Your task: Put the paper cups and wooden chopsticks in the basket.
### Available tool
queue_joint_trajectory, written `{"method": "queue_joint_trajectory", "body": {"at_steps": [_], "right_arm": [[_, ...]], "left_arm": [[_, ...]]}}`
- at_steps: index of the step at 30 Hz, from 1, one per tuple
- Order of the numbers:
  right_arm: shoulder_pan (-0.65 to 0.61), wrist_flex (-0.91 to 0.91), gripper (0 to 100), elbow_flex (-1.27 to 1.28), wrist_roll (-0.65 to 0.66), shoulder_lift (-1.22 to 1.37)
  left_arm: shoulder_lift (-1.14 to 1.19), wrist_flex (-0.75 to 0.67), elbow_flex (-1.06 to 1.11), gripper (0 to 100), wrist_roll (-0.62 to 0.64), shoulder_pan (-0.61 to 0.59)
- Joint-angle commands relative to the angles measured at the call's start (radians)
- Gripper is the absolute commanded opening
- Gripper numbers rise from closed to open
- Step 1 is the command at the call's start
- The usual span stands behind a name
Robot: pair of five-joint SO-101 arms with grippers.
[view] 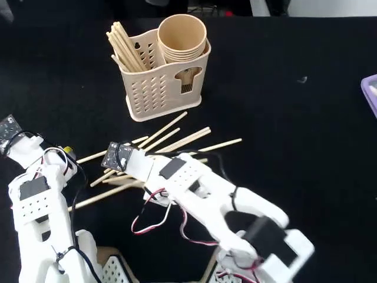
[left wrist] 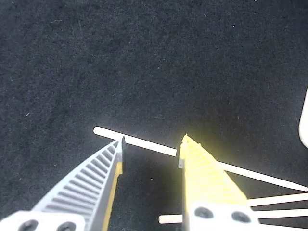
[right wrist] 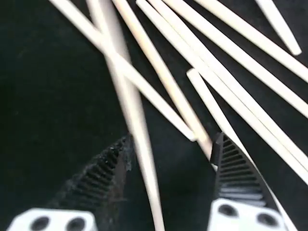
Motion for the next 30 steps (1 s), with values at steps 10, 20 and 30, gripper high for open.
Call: {"method": "queue_joint_trajectory", "body": {"at_steps": [10,20,30], "right_arm": [[-0.006,0.020,1.0,-0.104,0.000,0.050],[0.075,0.264,1.1,-0.108,0.080,-0.191],[0.055,0.170,1.1,-0.093,0.068,-0.245]], "left_arm": [[-0.026,-0.018,-0.004,20,-0.006,0.001],[-0.026,-0.018,-0.004,20,-0.006,0.001],[-0.026,-0.018,-0.005,20,-0.006,0.002]]}}
